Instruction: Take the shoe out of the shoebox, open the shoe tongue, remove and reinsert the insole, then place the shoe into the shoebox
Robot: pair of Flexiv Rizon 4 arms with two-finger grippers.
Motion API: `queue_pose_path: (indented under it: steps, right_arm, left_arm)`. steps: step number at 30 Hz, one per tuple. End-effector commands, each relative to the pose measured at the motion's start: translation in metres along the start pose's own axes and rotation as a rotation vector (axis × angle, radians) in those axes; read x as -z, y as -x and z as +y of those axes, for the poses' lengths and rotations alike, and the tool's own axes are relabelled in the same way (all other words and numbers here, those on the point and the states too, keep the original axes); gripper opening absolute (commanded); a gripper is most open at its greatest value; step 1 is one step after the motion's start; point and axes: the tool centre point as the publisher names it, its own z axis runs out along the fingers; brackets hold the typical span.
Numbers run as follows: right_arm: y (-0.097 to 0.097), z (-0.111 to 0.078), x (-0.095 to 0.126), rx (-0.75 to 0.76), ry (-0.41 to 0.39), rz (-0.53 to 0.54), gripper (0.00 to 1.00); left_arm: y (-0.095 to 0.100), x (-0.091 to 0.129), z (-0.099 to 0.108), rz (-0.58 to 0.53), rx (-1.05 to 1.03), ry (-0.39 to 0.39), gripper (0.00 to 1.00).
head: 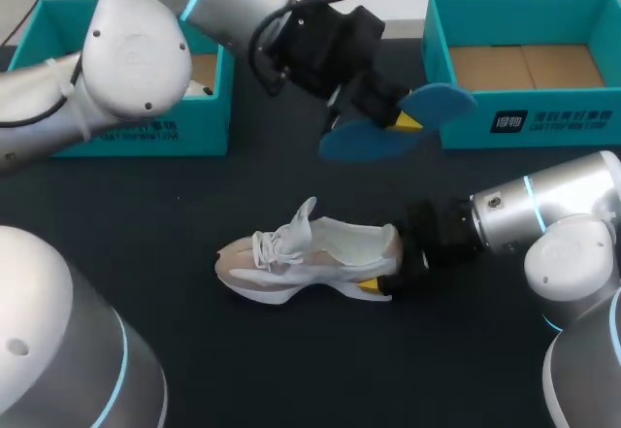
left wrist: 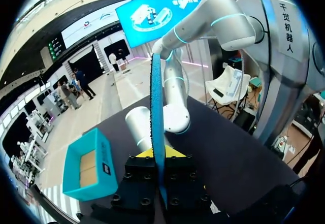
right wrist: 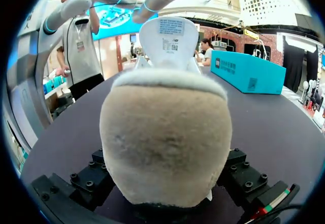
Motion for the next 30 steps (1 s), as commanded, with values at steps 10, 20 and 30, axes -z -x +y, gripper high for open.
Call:
queue_pose_path:
  steps: [10, 20, 30]
  right_arm:
    - [0.000, -0.002, -0.002, -0.001, -0.004, -0.002, 0.00]
    - [0.000, -0.002, -0.002, -0.001, -0.004, -0.002, 0.00]
    - [0.000, -0.002, -0.002, -0.001, -0.004, -0.002, 0.00]
  left_arm:
    - [-0.011, 0.013, 0.007, -0.006, -0.005, -0.102, 0.00]
    - [-0.025, 0.042, 0.002, -0.064, 0.089, -0.139, 0.00]
    - [-0.030, 0.073, -0.038, -0.085, 0.335, -0.392, 0.00]
